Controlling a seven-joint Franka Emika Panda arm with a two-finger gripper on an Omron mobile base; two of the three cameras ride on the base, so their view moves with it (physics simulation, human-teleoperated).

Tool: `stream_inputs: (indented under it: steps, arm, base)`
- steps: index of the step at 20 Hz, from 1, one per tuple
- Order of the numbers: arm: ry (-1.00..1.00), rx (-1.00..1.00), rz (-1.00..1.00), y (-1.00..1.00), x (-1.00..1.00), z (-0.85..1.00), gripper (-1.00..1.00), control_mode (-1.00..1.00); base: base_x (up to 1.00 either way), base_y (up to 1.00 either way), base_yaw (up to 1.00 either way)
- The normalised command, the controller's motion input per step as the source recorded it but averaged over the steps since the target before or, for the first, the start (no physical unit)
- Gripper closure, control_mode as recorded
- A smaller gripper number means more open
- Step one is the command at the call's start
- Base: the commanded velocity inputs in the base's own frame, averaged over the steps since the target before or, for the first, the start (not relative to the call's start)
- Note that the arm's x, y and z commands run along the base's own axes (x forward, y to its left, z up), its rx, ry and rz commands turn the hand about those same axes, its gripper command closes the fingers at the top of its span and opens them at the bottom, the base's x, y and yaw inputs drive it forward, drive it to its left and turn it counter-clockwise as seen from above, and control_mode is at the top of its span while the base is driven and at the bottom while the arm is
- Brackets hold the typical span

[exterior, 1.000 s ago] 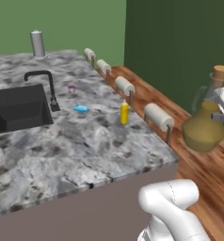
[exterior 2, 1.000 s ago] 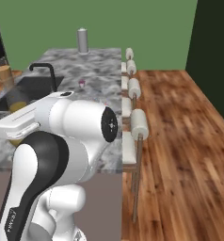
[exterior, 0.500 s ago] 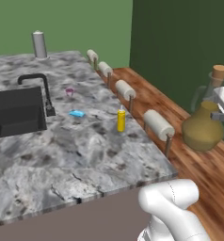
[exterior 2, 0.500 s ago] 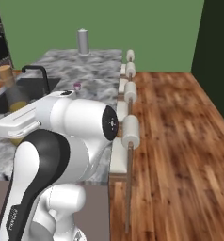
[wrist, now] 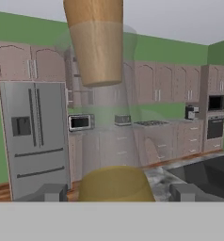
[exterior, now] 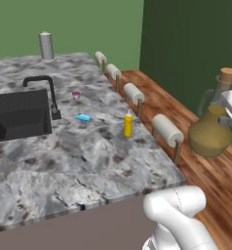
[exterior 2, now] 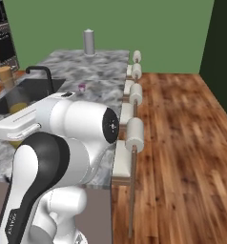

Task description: Move the mustard and oil and vinegar bottle from the cabinet to the dining counter.

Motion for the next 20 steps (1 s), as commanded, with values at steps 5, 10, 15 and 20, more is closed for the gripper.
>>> stream_inputs:
  steps: [5, 10, 15, 20]
  arm:
    - [0.0, 0.0, 0.0, 0.0, 0.0, 0.0, 1.0, 1.0]
    - [0.0, 0.0, 0.0, 0.0, 0.0, 0.0, 1.0, 1.0]
    - [0.0, 0.0, 0.0, 0.0, 0.0, 0.0, 1.0, 1.0]
    - [0.1, 0.0, 0.01, -0.28, 0.33, -0.14, 1.0, -1.0]
  base:
    - [0.0, 0.0, 0.0]
    - [0.0, 0.0, 0.0]
    - [0.07, -0.06, 0.0]
    - [0.0, 0.0, 0.0]
